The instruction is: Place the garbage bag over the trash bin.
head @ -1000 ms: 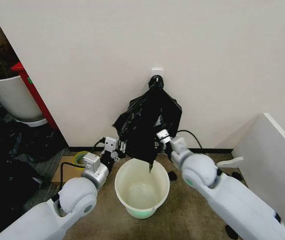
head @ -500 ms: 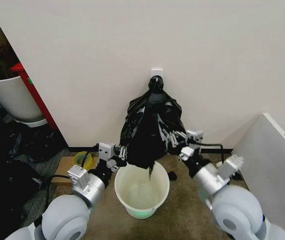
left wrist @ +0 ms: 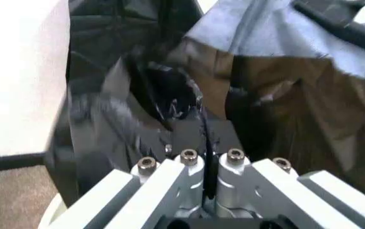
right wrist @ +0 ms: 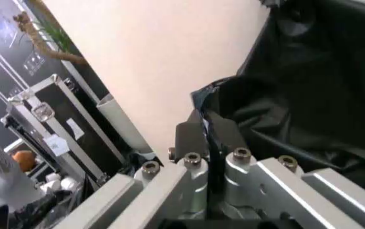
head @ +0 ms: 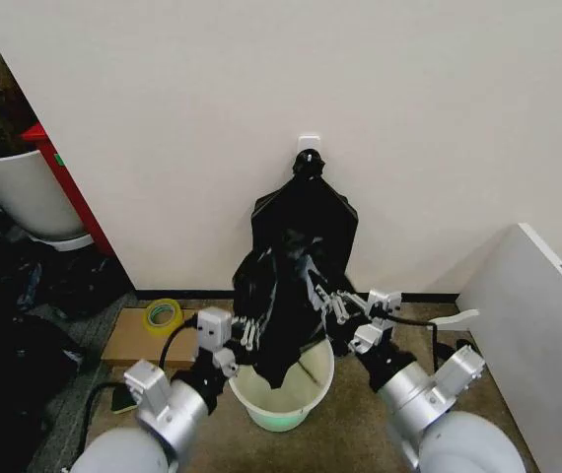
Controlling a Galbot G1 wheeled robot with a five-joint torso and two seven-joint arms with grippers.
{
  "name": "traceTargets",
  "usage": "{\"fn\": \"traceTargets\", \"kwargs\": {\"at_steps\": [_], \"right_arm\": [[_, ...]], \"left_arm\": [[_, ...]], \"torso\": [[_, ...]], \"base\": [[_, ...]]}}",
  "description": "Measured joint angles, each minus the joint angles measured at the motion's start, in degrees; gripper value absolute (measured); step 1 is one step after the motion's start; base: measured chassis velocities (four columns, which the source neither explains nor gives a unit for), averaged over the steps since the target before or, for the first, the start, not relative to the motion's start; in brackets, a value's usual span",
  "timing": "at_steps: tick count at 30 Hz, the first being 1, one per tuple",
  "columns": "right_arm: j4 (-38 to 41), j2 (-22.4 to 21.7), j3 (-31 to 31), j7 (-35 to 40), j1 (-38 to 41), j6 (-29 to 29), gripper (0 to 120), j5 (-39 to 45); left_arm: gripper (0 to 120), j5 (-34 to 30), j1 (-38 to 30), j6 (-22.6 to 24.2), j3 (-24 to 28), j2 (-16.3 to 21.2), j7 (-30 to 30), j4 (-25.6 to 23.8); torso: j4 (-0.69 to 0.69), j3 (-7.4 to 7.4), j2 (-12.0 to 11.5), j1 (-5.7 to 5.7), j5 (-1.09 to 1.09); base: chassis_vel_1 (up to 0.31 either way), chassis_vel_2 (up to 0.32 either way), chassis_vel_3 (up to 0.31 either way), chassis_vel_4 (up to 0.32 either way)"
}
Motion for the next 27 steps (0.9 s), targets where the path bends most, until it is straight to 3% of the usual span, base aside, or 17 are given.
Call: {"fn": "traceTargets", "kwargs": {"at_steps": [10,17,27], "right_arm": [[-4.89,4.53,-2.63,-0.58,-0.21,2.88,0,1.86],[-3.61,7.13,-3.11,-1.17,1.52,3.85,0,8.60],[-8.06,10.10,-4.27,0.45,-1.04,6.18,0,10.68]], "left_arm": [[0,0.93,-1.45,-2.34,-3.74,-0.33,0.26,0.05],[0,-1.71,-2.72,-2.83,-8.96,1.23,0.10,0.16],[0,-2.55,-2.32,-2.92,-9.86,1.81,0.05,0.22]], "torso": [[-0.01,0.01,-0.01,0.00,0.00],[0.00,0.01,-0.01,0.00,-0.01],[-0.02,0.01,-0.01,0.00,-0.01]], "base": [[0.000,0.000,0.000,0.000],[0.000,0.000,0.000,0.000],[0.000,0.000,0.000,0.000]]}}
